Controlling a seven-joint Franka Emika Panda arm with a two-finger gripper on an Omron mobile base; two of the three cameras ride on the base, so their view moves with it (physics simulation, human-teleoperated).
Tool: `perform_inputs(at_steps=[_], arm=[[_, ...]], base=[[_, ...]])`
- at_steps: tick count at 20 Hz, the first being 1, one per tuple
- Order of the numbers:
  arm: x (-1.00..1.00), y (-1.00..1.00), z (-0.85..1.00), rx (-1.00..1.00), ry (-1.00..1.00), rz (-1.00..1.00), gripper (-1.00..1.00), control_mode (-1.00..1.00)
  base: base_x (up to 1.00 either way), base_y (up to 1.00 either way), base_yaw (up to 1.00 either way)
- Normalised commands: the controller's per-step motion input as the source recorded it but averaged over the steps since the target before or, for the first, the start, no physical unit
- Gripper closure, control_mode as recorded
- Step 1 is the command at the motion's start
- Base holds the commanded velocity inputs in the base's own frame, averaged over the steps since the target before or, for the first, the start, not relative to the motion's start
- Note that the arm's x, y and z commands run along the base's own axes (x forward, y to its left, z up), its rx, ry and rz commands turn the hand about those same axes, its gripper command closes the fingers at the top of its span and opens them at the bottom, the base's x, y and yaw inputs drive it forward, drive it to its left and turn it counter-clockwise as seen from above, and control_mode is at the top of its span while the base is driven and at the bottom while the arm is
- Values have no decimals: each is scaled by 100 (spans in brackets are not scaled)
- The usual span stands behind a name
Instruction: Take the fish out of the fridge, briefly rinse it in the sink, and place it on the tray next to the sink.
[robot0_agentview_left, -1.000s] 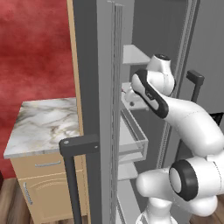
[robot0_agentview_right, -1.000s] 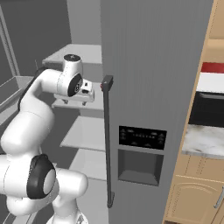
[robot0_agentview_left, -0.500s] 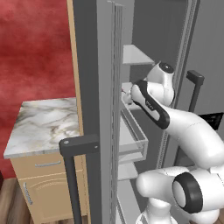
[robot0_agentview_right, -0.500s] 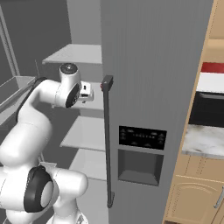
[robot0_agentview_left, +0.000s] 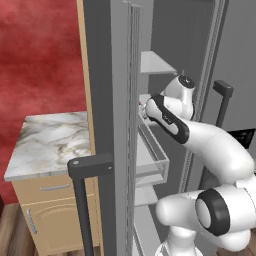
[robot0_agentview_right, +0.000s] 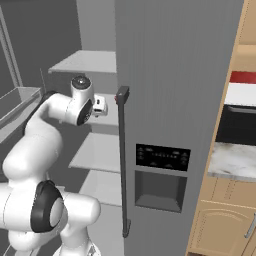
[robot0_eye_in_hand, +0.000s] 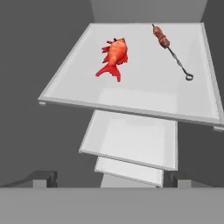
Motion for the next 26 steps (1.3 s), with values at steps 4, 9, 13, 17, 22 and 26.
perform_inputs(at_steps=[4, 9, 13, 17, 22, 26], arm=[[69, 8, 0, 9, 0, 0, -100, -100], [63, 22, 0, 5, 0, 0, -100, -100], [41, 38, -2, 0, 0, 0, -100, -100], [21, 36, -13, -4, 2, 0, -100, -100], [5, 11, -17, -2, 3, 0, -100, -100], [23, 0, -20, 0, 1, 0, -100, -100]], base=[[0, 0, 0], [0, 0, 0], [0, 0, 0], [0, 0, 0], [0, 0, 0], [0, 0, 0]])
